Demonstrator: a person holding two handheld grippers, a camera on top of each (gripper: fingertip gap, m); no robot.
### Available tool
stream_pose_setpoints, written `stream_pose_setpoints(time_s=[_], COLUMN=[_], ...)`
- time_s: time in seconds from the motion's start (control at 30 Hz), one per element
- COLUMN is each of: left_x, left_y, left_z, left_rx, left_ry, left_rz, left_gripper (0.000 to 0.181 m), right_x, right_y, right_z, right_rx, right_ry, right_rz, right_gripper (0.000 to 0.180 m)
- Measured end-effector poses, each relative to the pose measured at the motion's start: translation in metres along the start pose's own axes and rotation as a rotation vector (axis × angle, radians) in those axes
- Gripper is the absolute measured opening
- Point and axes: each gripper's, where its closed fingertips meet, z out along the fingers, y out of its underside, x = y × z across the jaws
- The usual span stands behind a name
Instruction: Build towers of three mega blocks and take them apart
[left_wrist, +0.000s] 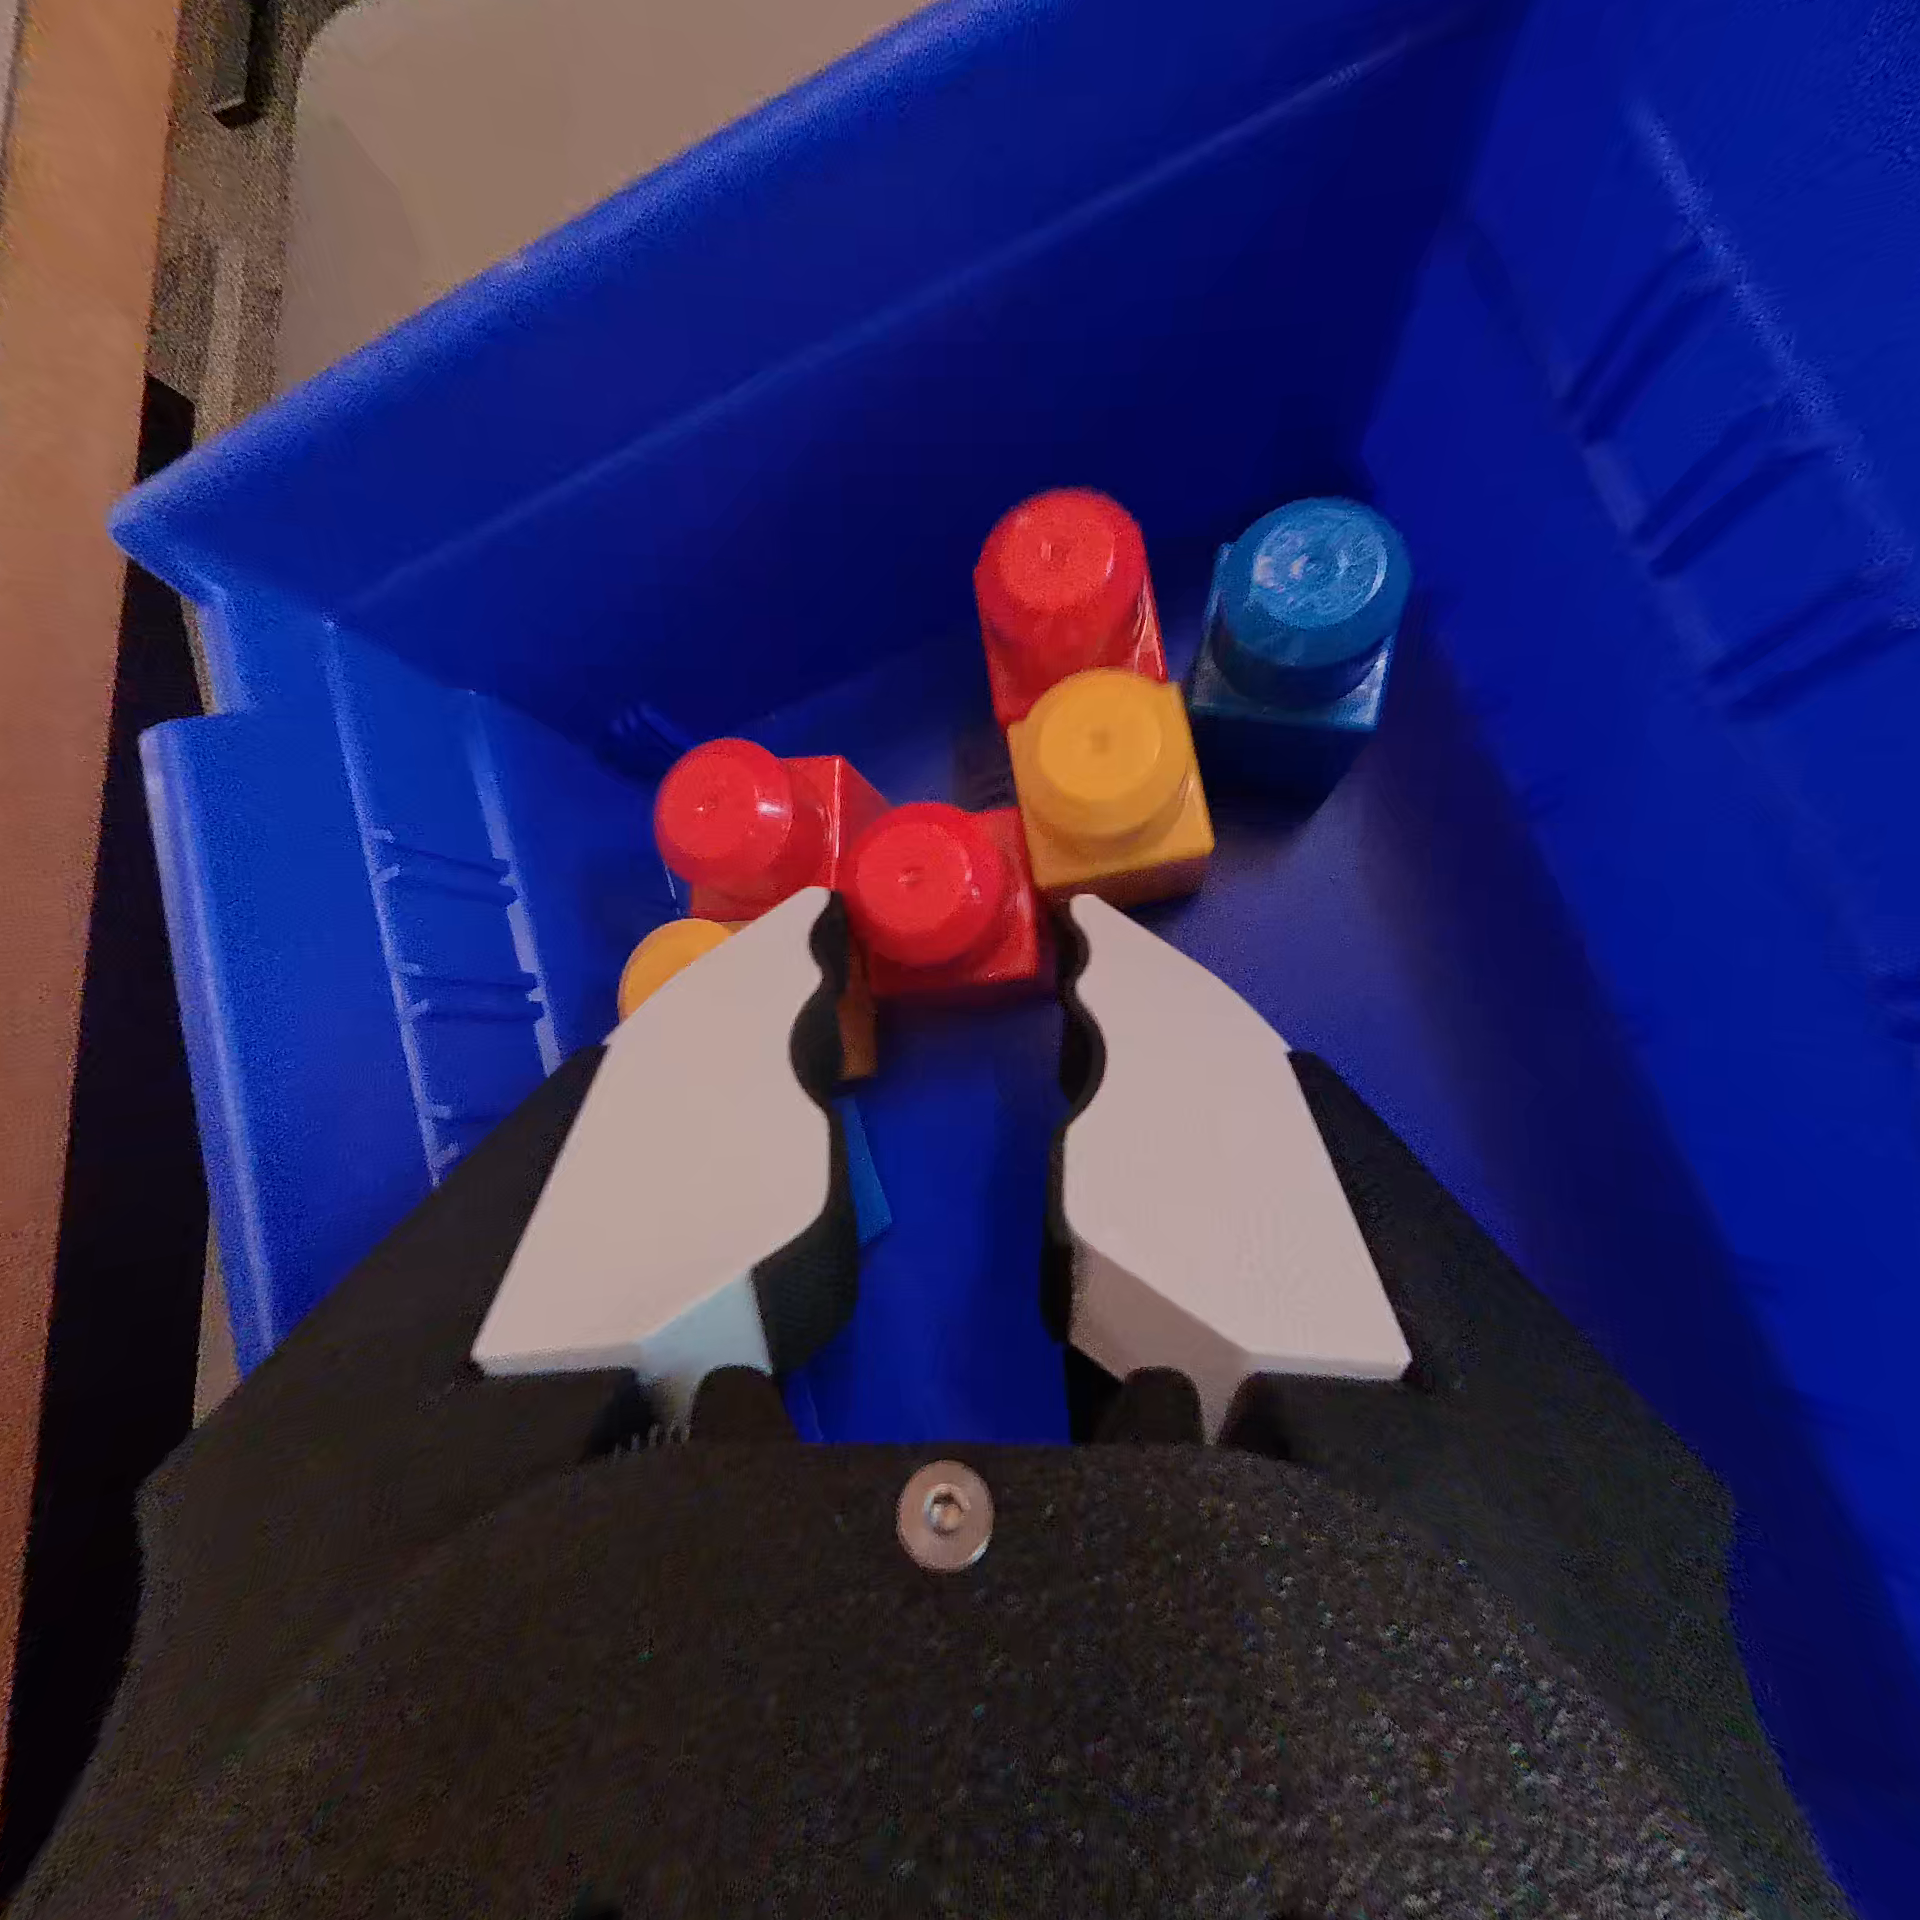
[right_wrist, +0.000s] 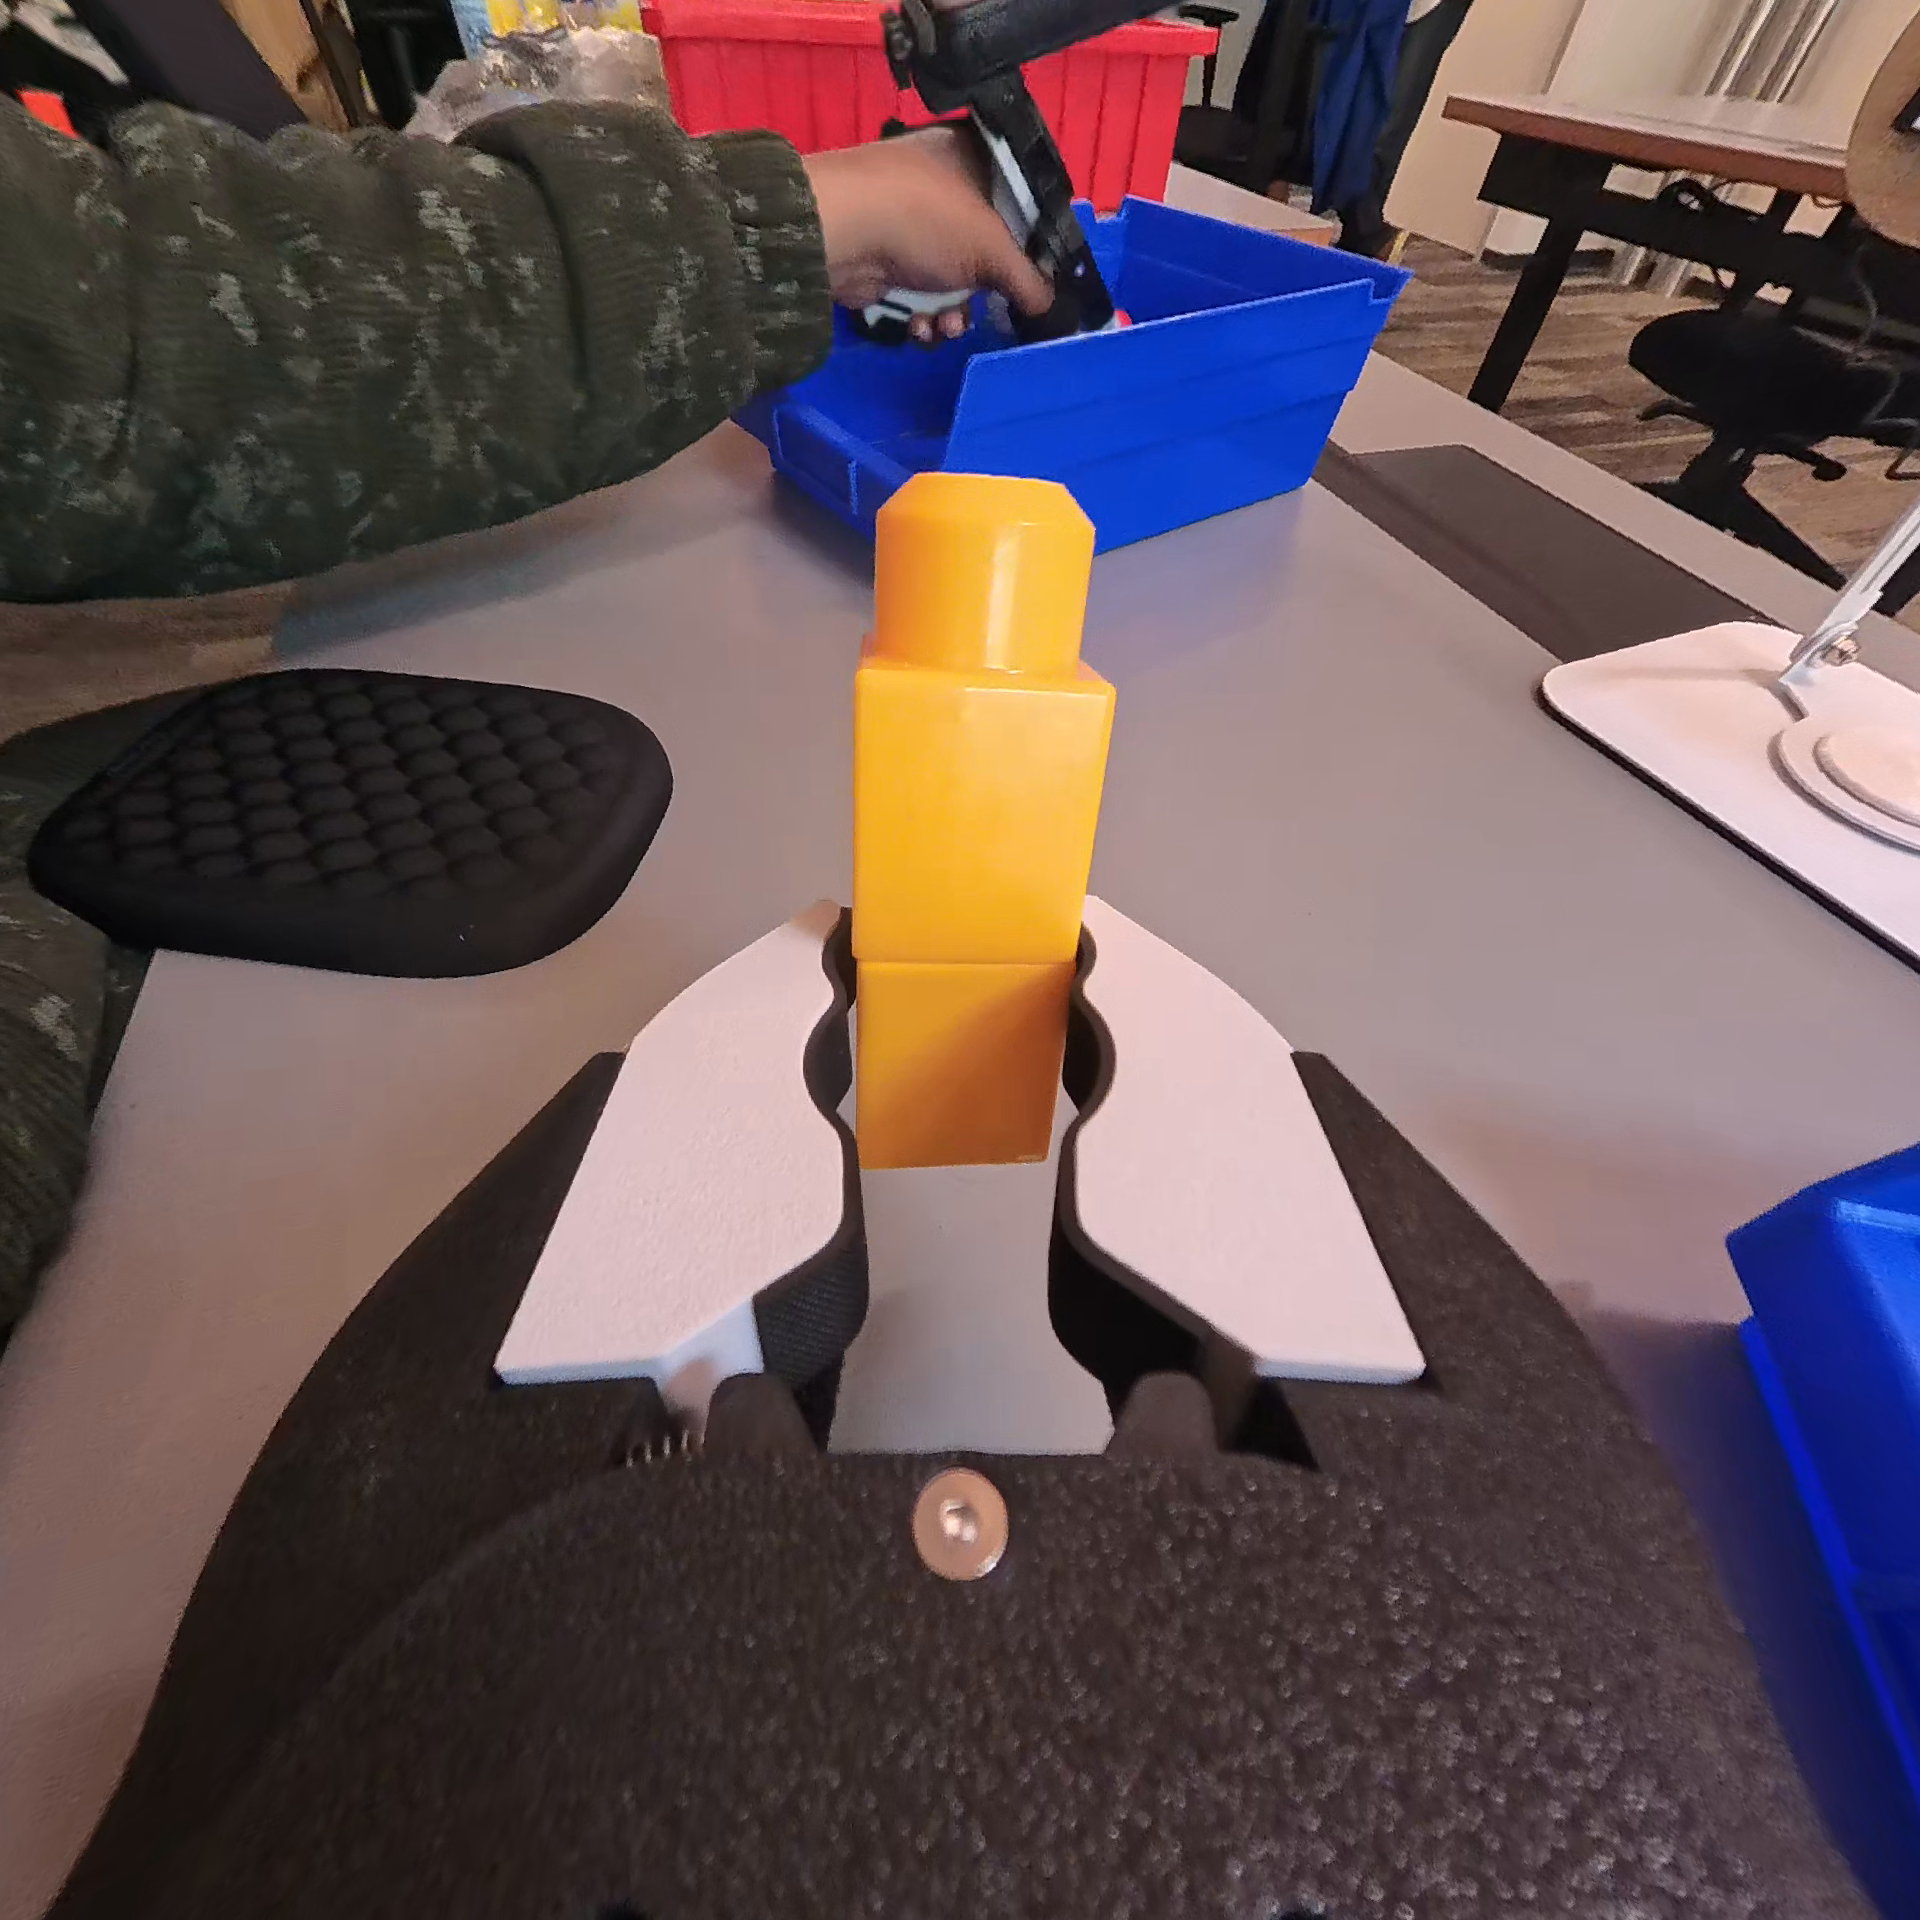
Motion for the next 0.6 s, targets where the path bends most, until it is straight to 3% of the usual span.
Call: stream_pose_setpoints(time_s=[0.23, 0.43, 0.6], left_x=[0.006, 0.041, 0.149], left_y=[-0.008, -0.05, -0.062], left_z=[-0.012, -0.111, -0.215], left_rx=[0.078, 0.476, 0.726], left_ry=[0.021, 0.111, 0.636], left_rz=[0.047, 0.02, -0.002], left_gripper=[0.028, 0.028, 0.028], right_x=[0.0, 0.004, 0.025], right_y=[0.002, 0.004, 0.007], right_z=[0.0, 0.002, -0.002], right_rx=[-0.01, -0.017, -0.067], right_ry=[-0.001, 0.03, 0.216], right_rz=[0.003, 0.001, -0.081], right_gripper=[0.038, 0.038, 0.038])
